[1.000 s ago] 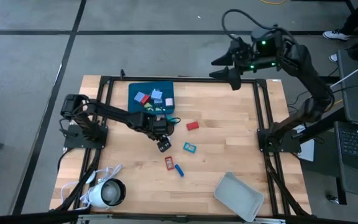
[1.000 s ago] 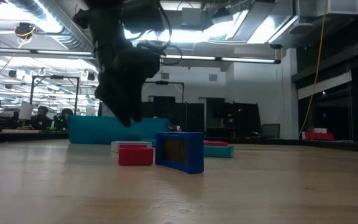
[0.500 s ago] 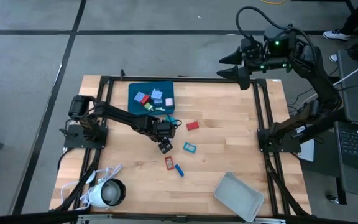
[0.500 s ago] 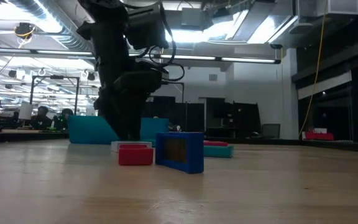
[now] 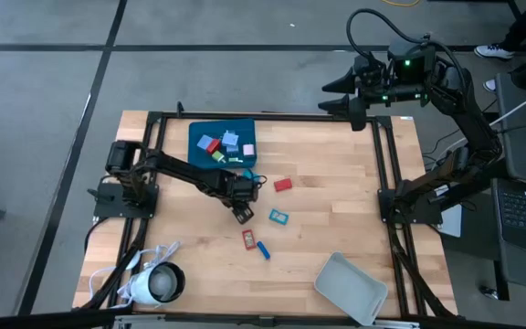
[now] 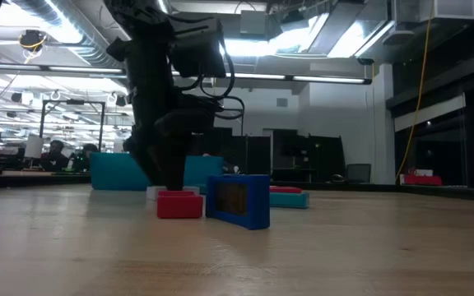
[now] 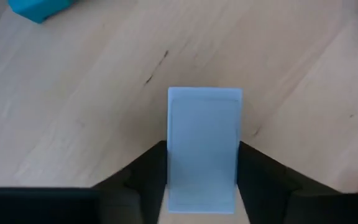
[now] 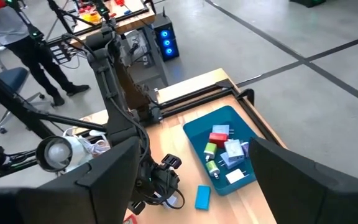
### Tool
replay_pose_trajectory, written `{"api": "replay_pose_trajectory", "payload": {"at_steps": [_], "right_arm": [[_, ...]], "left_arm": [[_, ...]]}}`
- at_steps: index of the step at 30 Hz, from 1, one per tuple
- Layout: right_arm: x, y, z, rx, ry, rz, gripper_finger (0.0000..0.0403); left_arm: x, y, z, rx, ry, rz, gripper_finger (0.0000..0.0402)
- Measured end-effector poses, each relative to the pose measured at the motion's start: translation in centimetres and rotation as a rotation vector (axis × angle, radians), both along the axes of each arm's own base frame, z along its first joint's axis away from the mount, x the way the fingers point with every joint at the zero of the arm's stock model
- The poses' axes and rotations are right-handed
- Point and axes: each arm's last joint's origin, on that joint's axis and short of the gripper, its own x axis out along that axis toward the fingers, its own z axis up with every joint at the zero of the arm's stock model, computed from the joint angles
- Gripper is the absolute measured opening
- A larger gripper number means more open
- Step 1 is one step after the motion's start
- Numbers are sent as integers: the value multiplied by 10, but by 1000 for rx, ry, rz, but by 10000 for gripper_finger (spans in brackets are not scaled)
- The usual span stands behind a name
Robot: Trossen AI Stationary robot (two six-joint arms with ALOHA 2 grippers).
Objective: Pick & Place Office items
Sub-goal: Put the white digital clock into the white bin
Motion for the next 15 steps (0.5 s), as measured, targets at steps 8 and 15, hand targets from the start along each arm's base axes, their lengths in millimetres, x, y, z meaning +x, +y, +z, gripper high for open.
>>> {"api": "replay_pose_trajectory", "payload": {"at_steps": [8, 15], "right_arm": [[-1, 0, 1, -14, -1, -22, 304], [-10, 3, 5, -19, -22, -23, 304]], "left_arm": [[31, 11, 62, -153, -497, -139, 149], [71, 11, 122, -101, -792, -384, 149]]}}
